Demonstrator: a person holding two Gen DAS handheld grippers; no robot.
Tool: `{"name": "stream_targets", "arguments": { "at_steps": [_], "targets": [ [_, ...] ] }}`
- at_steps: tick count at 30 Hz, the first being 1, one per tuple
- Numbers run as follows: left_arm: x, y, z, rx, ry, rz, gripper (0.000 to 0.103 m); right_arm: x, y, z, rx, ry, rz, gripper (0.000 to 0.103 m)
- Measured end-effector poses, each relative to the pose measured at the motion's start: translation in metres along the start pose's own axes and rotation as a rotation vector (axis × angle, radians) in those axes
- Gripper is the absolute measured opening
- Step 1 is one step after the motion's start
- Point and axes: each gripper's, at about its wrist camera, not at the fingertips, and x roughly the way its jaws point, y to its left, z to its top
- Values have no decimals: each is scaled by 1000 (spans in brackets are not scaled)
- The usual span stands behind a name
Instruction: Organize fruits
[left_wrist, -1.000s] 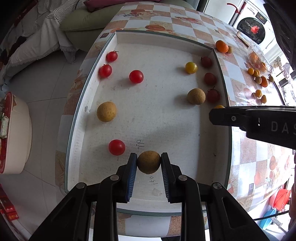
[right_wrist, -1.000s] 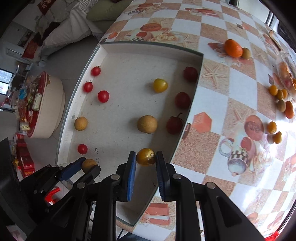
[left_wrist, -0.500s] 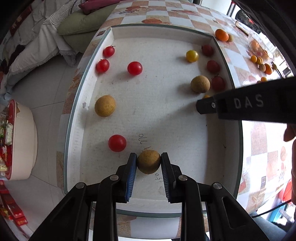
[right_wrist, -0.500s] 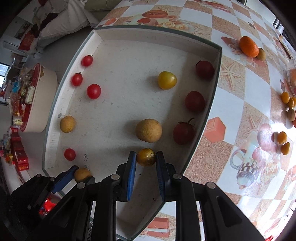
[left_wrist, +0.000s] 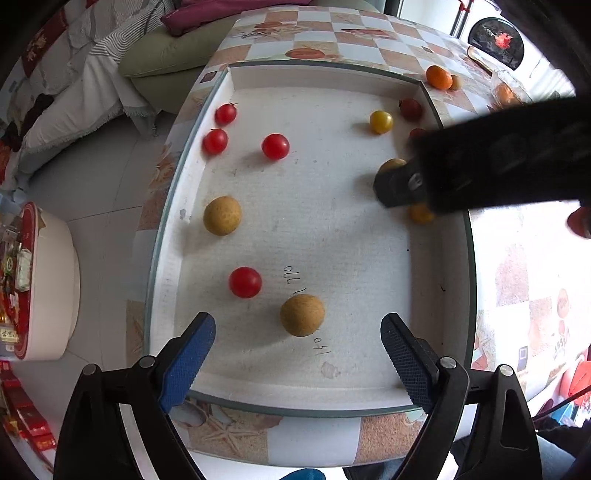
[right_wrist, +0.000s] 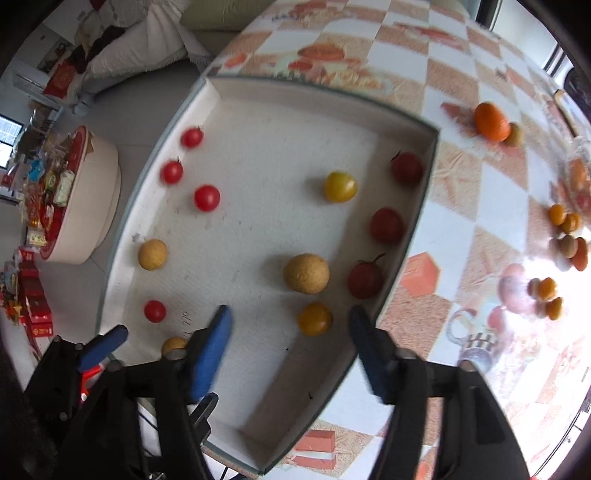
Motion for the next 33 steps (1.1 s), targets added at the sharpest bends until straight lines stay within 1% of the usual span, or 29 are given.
{"name": "stream_targets", "arguments": {
  "at_steps": [1,3,10,16,19,25,28,33],
  "targets": [
    [-2,0,1,-1,4,9,93,-5,-1,-1,3,-10,4,85],
    [-4,2,1,-5,12,21,103,-15,-3,-3,12,-21,-24,86],
    [-19,11,4,-44,-34,59,103,-31,-14,-20,39,3,-61,87],
    [-30,10,6,-44,6,80,103,-49,-23,-37,47,4,-101,87],
    [-33,10,6,-22,28,66,103,-56,-23,-42,42,14,-123,87],
    [-46,6,2,24,38,45,103,-70,-18,-54,-5,27,-160,87],
    [-53,5,3,39,38,41,103,-77,-13,-59,-18,15,-177,87],
    [-63,0,3,81,21,54,103,-89,-10,-66,-22,-11,-176,87]
  ]
}}
